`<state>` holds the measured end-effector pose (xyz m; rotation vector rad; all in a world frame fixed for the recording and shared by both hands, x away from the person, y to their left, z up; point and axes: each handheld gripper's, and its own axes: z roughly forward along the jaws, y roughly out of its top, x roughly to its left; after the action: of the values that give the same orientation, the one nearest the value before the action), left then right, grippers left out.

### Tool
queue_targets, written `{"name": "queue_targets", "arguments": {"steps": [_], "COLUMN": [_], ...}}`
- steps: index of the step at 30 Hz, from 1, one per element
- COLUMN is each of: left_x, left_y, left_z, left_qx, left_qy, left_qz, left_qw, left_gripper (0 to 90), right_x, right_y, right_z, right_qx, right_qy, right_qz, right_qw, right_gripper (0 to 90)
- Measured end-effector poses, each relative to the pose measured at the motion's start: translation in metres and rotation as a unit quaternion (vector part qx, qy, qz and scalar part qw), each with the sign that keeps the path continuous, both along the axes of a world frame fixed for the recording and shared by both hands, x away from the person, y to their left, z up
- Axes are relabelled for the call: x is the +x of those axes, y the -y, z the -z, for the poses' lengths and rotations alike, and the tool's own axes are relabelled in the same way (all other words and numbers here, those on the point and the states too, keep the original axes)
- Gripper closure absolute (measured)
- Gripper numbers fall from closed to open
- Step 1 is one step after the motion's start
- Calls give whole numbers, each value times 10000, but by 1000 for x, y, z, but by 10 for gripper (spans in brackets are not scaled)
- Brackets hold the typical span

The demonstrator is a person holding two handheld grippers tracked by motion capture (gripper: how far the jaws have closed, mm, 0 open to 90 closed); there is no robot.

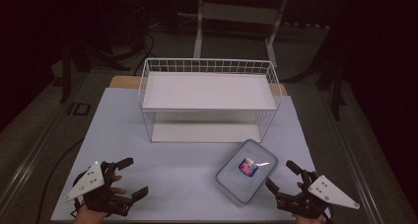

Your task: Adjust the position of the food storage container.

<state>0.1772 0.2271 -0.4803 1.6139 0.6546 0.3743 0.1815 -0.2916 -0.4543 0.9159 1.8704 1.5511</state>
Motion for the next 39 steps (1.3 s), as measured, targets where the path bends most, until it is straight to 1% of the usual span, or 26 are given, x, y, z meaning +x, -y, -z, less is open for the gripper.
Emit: {"name": "queue_targets", "arguments": {"steps": [3,4,5,6,8,11,13,14,15,16,18,19,20,21,22,23,24,26,27,28,29,30,32,33,35,39], "left_x": [0,0,0,0,-1,0,0,0,0,0,1,1,1,1,1,1,1,1,1,1,1,1,2,2,2,2], "left_y": [0,0,0,0,0,0,1,2,2,2,3,3,3,4,4,5,5,6,6,7,7,7,7,8,8,8], "left_z": [0,0,-1,-1,-1,0,0,0,-1,-1,-1,-1,-1,-1,-1,-2,-2,-1,-1,-1,-1,-1,-1,-1,0,0], "left_qx": [10,4,-7,-17,-27,-19,0,-7,-13,-17,-28,-26,-26,-30,-26,-2,13,14,10,24,38,51,53,58,65,61], "left_qy": [-7,1,12,21,37,14,3,15,9,1,-1,-5,1,3,10,29,30,19,12,10,16,19,6,5,-2,-12], "left_qz": [1,4,15,15,44,51,72,89,99,102,103,100,102,110,105,109,115,121,133,144,144,158,170,170,184,197], "left_qw": [10000,10000,10000,10000,10000,10000,10000,10000,9999,9999,9999,9999,9999,9999,9999,9999,9999,9999,9999,9999,9999,9999,9998,9998,9998,9998], "left_gripper": [0,0,0,0,0,0,0,0,0,0,0,0,0,0,0,0,0,0,0,0,0,0,0,0,0,0], "right_x": [1,1,0,-2,-3,-4,-4,-4,-4,-4,-7,-8,-7,-8,-10,-12,-13,-13,-13,-13,-13,-12,-12,-12,-12,-12], "right_y": [0,0,0,-1,-2,-5,-5,-6,-7,-8,-9,-9,-9,-8,-7,-7,-6,-5,-5,-5,-5,-6,-8,-10,-13,-20], "right_z": [-1,-1,-2,-4,-8,-13,-16,-17,-17,-18,-18,-17,-17,-16,-15,-13,-11,-5,0,3,7,10,17,21,25,30], "right_qx": [53,81,172,199,136,104,48,23,-70,-126,-187,-233,-235,-309,-454,-562,-626,-680,-763,-829,-875,-908,-975,-1040,-1048,-1192], "right_qy": [-58,-124,-139,-112,-69,-164,-289,-334,-429,-466,-504,-589,-659,-713,-677,-677,-766,-944,-1060,-1097,-1156,-1241,-1346,-1368,-1418,-1447], "right_qz": [14,11,-15,-10,-55,-155,-316,-476,-586,-576,-642,-676,-724,-753,-692,-631,-689,-737,-767,-735,-735,-800,-843,-921,-978,-1118], "right_qw": [10000,9999,9998,9997,9999,9997,9991,9983,9973,9972,9965,9957,9949,9941,9943,9941,9927,9905,9885,9878,9867,9849,9825,9808,9795,9759], "right_gripper": [126,124,123,118,118,110,110,111,112,136,198,233,295,432,492,579,632,718,788,835,867,897,899,900,900,900]}}
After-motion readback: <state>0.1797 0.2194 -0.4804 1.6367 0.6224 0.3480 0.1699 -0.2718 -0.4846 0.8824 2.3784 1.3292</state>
